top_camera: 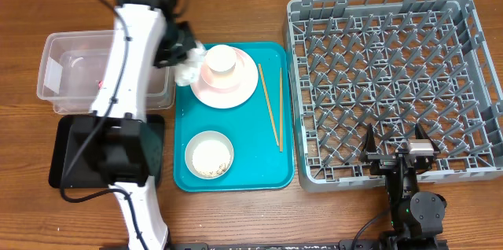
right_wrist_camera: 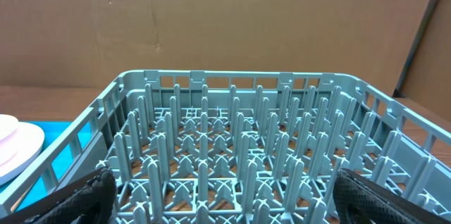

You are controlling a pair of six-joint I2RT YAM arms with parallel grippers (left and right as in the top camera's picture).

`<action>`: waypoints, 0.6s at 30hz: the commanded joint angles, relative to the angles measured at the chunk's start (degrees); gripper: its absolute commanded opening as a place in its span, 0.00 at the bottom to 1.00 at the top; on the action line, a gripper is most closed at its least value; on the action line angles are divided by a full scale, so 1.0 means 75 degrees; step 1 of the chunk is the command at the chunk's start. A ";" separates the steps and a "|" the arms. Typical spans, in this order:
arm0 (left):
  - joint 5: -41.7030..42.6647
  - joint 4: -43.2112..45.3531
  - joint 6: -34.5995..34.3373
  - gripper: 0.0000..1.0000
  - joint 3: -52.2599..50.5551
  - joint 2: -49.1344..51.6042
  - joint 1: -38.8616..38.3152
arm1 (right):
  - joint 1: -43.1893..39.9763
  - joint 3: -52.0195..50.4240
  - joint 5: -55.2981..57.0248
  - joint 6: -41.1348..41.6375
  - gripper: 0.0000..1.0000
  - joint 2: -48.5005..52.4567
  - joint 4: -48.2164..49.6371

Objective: Sort waste into correct bins and load items into the dishwasher
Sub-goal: 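Carry the tissue left and release it into the clear bin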

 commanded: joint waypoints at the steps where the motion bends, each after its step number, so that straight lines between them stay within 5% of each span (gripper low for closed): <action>1: -0.0207 -0.0114 0.0181 0.04 0.0061 -0.0064 0.0772 | 0.0044 -0.0079 0.0050 0.0000 1.00 -0.0032 0.0038; 18: -0.0906 0.1626 0.0178 0.04 -0.1711 -0.0061 0.1993 | 0.0044 -0.0079 0.0050 -0.0003 1.00 -0.0032 0.0038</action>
